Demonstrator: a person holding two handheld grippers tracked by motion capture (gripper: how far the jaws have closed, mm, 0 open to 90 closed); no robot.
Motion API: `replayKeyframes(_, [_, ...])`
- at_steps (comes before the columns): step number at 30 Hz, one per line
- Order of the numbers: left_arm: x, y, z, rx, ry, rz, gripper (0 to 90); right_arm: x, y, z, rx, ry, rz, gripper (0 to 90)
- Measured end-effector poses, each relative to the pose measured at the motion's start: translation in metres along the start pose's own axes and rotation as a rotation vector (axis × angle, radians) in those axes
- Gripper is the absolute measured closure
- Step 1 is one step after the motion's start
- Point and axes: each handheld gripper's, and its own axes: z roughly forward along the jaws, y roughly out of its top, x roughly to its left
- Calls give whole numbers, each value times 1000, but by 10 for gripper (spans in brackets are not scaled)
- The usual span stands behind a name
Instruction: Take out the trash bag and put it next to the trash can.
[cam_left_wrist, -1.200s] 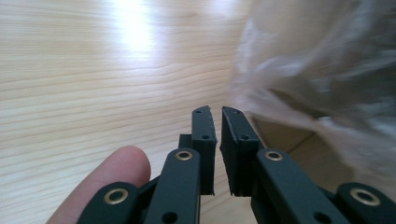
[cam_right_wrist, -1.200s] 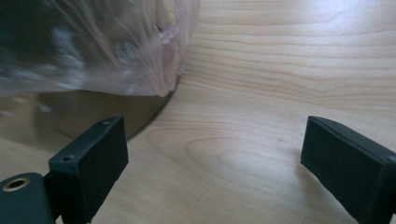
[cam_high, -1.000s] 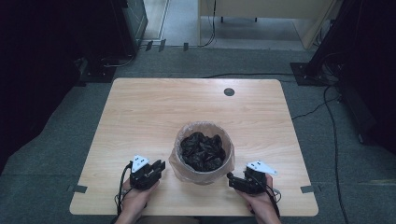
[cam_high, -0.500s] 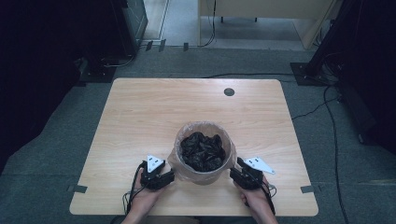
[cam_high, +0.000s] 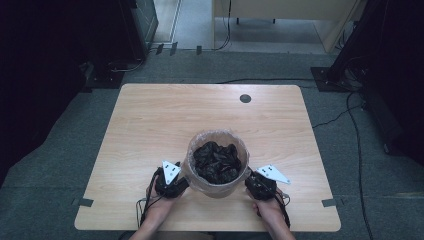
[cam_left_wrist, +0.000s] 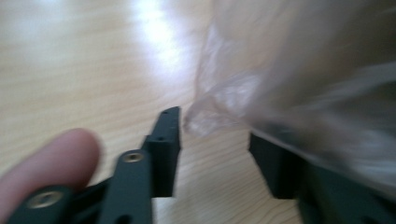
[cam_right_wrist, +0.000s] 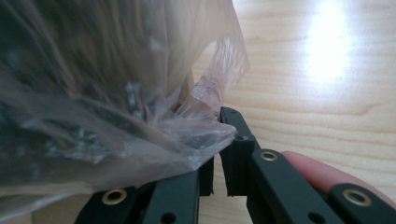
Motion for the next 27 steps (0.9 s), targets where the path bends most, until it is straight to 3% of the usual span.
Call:
replayKeyframes(3, [-6,3,-7,-31,-11,29,681,2,5,-5,-30,2,-15,860])
replayKeyframes(8, [-3,14,-24,-60,-64,-9,889,4,17,-19,-78,29,2,870])
replayKeyframes(10, [0,19,-32,-74,-80,-22,900,6,24,-26,-97,38,19,878])
replayKeyframes(16, [11,42,-54,-118,-130,-57,900,9,47,-45,-168,27,8,894])
replayKeyframes(18, [11,53,-63,-139,-147,-50,900,11,53,-49,-172,34,3,894])
replayKeyframes(23, [5,82,-83,-186,-174,15,900,20,70,-55,-208,15,-37,895])
replayKeyframes(27, [-2,105,-87,-197,-197,49,900,32,85,-58,-244,8,-89,895])
